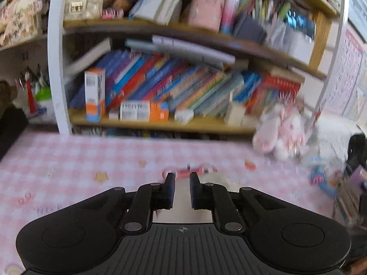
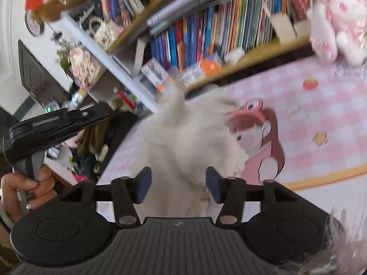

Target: Fold clothes

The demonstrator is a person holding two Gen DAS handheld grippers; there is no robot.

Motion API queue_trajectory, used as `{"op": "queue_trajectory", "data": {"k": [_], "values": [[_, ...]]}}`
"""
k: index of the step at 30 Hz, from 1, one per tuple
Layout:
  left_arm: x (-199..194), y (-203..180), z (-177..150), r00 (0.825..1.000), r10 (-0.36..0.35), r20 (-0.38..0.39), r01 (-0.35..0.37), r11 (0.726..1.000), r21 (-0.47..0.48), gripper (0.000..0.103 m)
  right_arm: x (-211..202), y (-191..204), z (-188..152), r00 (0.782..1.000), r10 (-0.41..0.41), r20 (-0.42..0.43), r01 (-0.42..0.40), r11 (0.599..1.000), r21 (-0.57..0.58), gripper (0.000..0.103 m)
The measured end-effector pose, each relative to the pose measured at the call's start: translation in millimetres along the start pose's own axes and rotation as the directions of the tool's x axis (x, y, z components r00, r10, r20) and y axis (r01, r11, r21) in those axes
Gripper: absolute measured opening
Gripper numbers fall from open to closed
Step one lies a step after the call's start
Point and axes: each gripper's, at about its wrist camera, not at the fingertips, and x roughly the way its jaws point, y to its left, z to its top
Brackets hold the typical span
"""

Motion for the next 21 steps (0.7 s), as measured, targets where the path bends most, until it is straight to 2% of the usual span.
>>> {"op": "queue_trajectory", "data": {"k": [1,2,3,4,5,9,12,15,16,17,18,19,20,21], "values": [[0,0,-6,0.999,-0.030,-0.015,0.030,1.000,-0.007,0.022,5,1,-3,1.000,-0.016,-0.010,0.016,1.000,-0.005,0.057],[0,-2,-12,0.998,-0.055,-0.029,0.054,0.998,-0.011,0.035,10,3,-7,0.999,-0.033,-0.021,0.033,0.999,-0.010,0.057],[1,-5,-19,0.997,-0.066,-0.047,0.066,0.998,-0.008,0.043,14,2,-10,0.998,-0.055,-0.030,0.055,0.998,-0.008,0.057],[3,-9,-25,0.996,-0.064,-0.062,0.065,0.998,0.014,0.058,16,-1,-13,0.997,-0.068,-0.033,0.068,0.998,0.005,0.057],[5,-13,-31,0.995,-0.060,-0.076,0.063,0.997,0.036,0.062,18,-5,-16,0.996,-0.079,-0.035,0.080,0.997,0.021,0.057],[21,-26,-41,0.989,-0.069,-0.128,0.082,0.992,0.094,0.062,21,-22,-19,0.995,-0.103,-0.016,0.105,0.986,0.129,0.054],[33,-30,-43,0.987,-0.057,-0.153,0.077,0.989,0.126,0.062,23,-34,-15,0.997,-0.055,0.046,0.042,0.966,0.254,0.051],[47,-30,-45,0.982,-0.040,-0.184,0.067,0.987,0.143,0.061,32,-45,-8,0.995,-0.005,0.096,-0.032,0.924,0.380,0.050],[51,-29,-45,0.981,-0.037,-0.191,0.066,0.986,0.150,0.060,39,-47,-5,0.995,-0.006,0.097,-0.034,0.911,0.412,0.039],[56,-28,-45,0.978,-0.035,-0.204,0.067,0.986,0.153,0.052,43,-45,-3,0.995,-0.013,0.096,-0.029,0.907,0.421,0.032],[60,-24,-45,0.977,-0.030,-0.211,0.062,0.987,0.147,0.040,45,-43,-1,0.995,-0.020,0.096,-0.022,0.905,0.425,0.012],[63,-16,-45,0.977,-0.024,-0.214,0.051,0.991,0.122,0.008,48,-41,1,0.995,-0.028,0.095,-0.016,0.903,0.430,0.007],[61,-4,-45,0.978,-0.033,-0.205,0.048,0.996,0.072,0.006,51,-39,3,0.995,-0.035,0.094,-0.009,0.901,0.434,0.007],[52,15,-43,0.983,-0.072,-0.169,0.071,0.997,-0.007,0.006,45,-33,7,0.991,-0.050,0.121,-0.003,0.915,0.402,0.007]]}}
